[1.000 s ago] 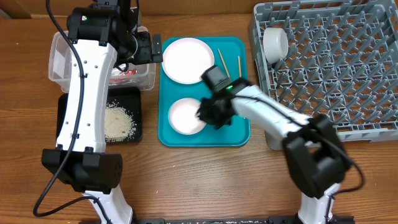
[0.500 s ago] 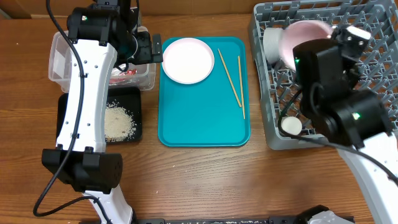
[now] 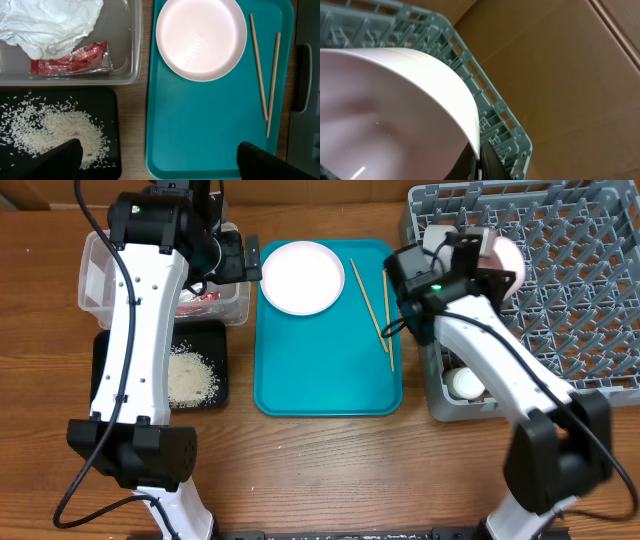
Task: Sort waste into correct bins and load items into the dishwasher
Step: 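Carry the pink bowl right and set it in the dish rack, then reach the right gripper to the white plate and grasp its edge, then lift the white plate and place it upright in the dish rack, then reach the right gripper to the teal tray and grasp one chopstick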
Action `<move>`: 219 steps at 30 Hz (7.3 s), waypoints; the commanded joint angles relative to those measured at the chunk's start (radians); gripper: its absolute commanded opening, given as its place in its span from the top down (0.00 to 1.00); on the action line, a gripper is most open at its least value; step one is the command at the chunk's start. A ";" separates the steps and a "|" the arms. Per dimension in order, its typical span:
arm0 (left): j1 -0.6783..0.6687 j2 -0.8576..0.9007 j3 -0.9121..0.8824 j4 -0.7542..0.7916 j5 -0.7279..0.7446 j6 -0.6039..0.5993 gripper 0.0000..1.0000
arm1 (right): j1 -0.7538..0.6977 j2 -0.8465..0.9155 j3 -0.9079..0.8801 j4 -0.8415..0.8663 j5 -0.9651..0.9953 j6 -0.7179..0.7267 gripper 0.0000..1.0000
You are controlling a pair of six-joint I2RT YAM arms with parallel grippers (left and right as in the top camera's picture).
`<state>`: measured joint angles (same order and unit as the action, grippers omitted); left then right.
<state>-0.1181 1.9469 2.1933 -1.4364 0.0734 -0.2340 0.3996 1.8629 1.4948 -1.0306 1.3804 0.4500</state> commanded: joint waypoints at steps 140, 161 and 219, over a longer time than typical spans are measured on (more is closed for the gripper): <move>-0.006 -0.010 -0.003 0.000 -0.006 -0.010 0.00 | -0.290 0.062 0.212 0.237 -0.364 -0.218 0.96; -0.006 -0.010 -0.003 0.000 -0.006 -0.010 0.00 | -0.288 0.045 0.308 0.128 -0.809 -0.215 0.08; -0.006 -0.010 -0.003 0.000 -0.006 -0.010 0.00 | 0.043 0.454 0.370 -0.093 -1.384 -0.319 0.95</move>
<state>-0.1265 1.9469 2.1925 -1.4368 0.0734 -0.2340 0.4458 2.3161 1.8641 -1.1221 0.0589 0.1291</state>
